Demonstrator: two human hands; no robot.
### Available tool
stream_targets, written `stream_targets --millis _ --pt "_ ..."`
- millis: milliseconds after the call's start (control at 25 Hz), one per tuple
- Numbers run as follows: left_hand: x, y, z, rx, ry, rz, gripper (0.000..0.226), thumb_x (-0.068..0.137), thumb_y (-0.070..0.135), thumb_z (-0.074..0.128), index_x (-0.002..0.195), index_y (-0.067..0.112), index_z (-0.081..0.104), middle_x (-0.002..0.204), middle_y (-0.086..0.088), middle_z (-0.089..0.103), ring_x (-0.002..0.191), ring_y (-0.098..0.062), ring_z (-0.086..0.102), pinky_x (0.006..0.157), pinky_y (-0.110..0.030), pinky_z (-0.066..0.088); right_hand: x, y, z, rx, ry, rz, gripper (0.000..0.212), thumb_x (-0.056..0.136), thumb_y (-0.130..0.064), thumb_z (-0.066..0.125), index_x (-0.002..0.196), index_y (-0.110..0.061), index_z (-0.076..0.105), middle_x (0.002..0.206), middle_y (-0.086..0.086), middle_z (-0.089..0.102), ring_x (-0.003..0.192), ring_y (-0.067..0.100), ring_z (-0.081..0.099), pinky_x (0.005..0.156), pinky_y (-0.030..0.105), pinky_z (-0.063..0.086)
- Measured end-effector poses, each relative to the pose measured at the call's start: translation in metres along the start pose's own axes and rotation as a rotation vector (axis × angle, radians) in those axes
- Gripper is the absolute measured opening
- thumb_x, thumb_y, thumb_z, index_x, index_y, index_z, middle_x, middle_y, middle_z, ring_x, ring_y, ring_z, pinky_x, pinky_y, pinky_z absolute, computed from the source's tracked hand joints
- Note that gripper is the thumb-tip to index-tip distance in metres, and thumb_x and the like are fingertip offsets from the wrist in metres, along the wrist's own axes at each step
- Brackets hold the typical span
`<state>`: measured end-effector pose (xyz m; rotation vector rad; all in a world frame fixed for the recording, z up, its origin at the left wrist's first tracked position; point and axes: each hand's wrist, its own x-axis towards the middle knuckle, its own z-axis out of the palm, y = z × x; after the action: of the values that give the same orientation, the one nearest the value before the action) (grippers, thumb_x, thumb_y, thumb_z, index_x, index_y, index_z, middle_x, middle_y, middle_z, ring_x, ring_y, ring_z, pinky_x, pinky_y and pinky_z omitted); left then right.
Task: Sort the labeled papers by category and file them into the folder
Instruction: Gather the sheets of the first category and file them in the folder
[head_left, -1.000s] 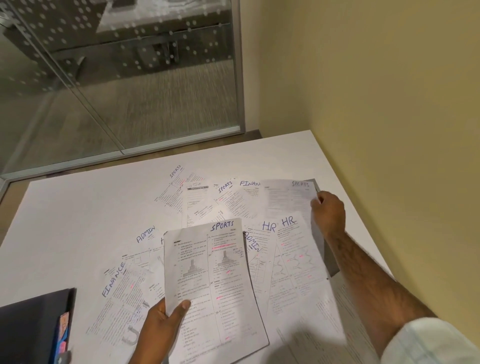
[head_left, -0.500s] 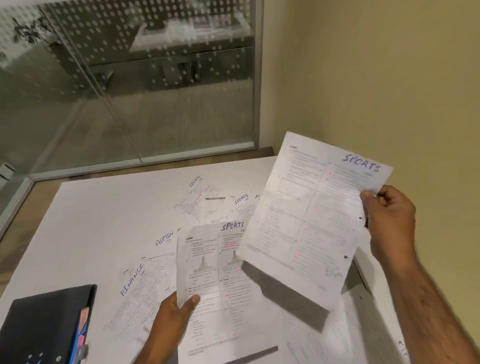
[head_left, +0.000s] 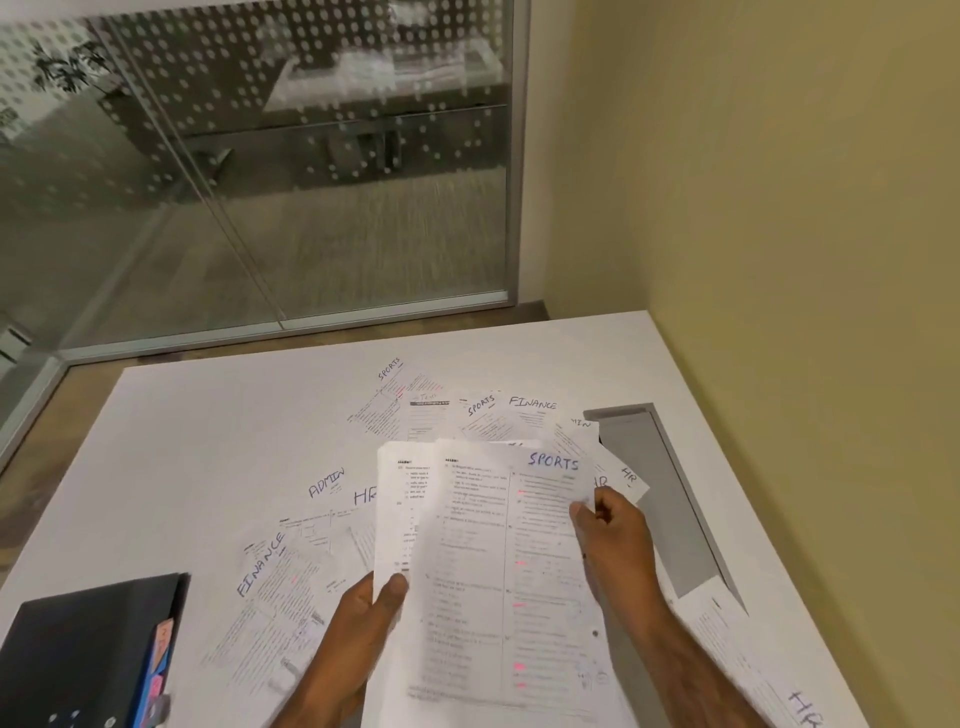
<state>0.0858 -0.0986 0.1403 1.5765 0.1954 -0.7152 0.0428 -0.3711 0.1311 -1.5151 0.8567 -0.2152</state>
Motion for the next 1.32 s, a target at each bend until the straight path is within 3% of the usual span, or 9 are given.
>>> stream_targets --millis 120,320,560,760,880,1000,1120,1240,1320 --pt "0.005 -0.004 -0.002 0.03 -0.003 -0.013 0.058 0.071 0.056 0.082 0.107 0.012 0.073 0.1 -0.001 0.08 0.1 -0.017 0.073 0.075 -0.017 0.056 -0.003 0.012 0.004 0.192 -0.114 0.203 0.004 0.097 -0.012 0.064 0.095 -0.01 0.067 0.096 0.01 0.078 0.084 0.018 0.073 0.073 0.03 0.054" --pt "0.007 -0.01 -0.007 -0.079 -0.113 -0.122 0.032 0.092 0.015 0.071 0.121 0.003 0.067 0.119 -0.019 0.073 0.105 -0.032 0.073 0.09 -0.039 0.057 -0.017 0.015 -0.004 0.519 -0.353 0.437 0.03 0.096 0.002 0.062 0.125 -0.002 0.064 0.117 0.017 0.075 0.102 0.029 0.075 0.074 0.035 0.063" --pt "0.0 0.011 0.002 0.021 -0.194 -0.079 0.028 0.097 0.015 0.061 0.124 0.011 0.069 0.122 -0.008 0.074 0.112 -0.024 0.071 0.096 -0.033 0.056 -0.029 -0.007 -0.003 0.387 -0.363 0.168 0.028 0.097 -0.003 0.063 0.122 -0.01 0.072 0.12 0.011 0.076 0.111 0.028 0.072 0.097 0.045 0.056" --pt "-0.007 0.032 0.018 0.09 0.029 0.181 0.03 0.091 0.034 0.065 0.117 0.022 0.071 0.109 0.006 0.078 0.105 -0.015 0.074 0.094 -0.037 0.057 -0.038 -0.027 -0.001 0.128 -0.302 0.022 0.028 0.089 -0.006 0.075 0.109 -0.026 0.072 0.106 -0.01 0.079 0.105 0.011 0.073 0.084 0.022 0.056" --pt "-0.009 0.038 0.023 0.087 0.119 0.297 0.018 0.091 0.022 0.069 0.108 0.025 0.073 0.101 0.012 0.079 0.095 -0.007 0.075 0.082 -0.023 0.059 -0.043 -0.028 0.006 0.105 -0.163 -0.038 0.021 0.088 -0.01 0.077 0.095 -0.03 0.072 0.094 -0.015 0.078 0.09 0.0 0.073 0.077 0.017 0.055" --pt "-0.004 0.03 0.023 0.085 0.125 0.338 0.023 0.089 0.011 0.073 0.107 0.025 0.069 0.1 0.015 0.078 0.092 -0.003 0.074 0.08 -0.019 0.058 -0.045 -0.018 0.011 0.027 -0.151 -0.07 0.026 0.087 -0.011 0.078 0.107 -0.026 0.07 0.105 -0.008 0.076 0.099 0.007 0.071 0.089 0.029 0.055" --pt "0.01 0.006 0.02 0.113 0.08 0.247 0.028 0.089 0.012 0.074 0.114 0.025 0.068 0.106 0.008 0.078 0.101 -0.013 0.073 0.087 -0.031 0.059 -0.043 0.003 0.017 -0.094 -0.228 -0.061 0.038 0.088 -0.008 0.075 0.12 -0.026 0.064 0.113 -0.01 0.072 0.107 0.005 0.067 0.098 0.03 0.052" --pt "0.025 -0.007 0.021 0.179 0.117 0.23 0.018 0.096 0.018 0.068 0.111 0.028 0.069 0.103 0.006 0.078 0.102 -0.014 0.072 0.086 -0.027 0.057 -0.037 0.024 0.024 -0.173 -0.176 -0.03 0.028 0.09 -0.005 0.072 0.106 -0.027 0.067 0.1 -0.012 0.073 0.102 0.014 0.071 0.087 0.022 0.055" --pt "0.036 0.006 0.024 0.215 0.114 0.241 0.016 0.098 0.031 0.065 0.111 0.026 0.072 0.104 0.009 0.078 0.101 -0.009 0.073 0.086 -0.026 0.057 -0.032 0.028 0.026 -0.2 -0.11 -0.031 0.022 0.091 -0.006 0.071 0.112 -0.013 0.071 0.101 0.001 0.075 0.103 0.026 0.072 0.084 0.029 0.055"
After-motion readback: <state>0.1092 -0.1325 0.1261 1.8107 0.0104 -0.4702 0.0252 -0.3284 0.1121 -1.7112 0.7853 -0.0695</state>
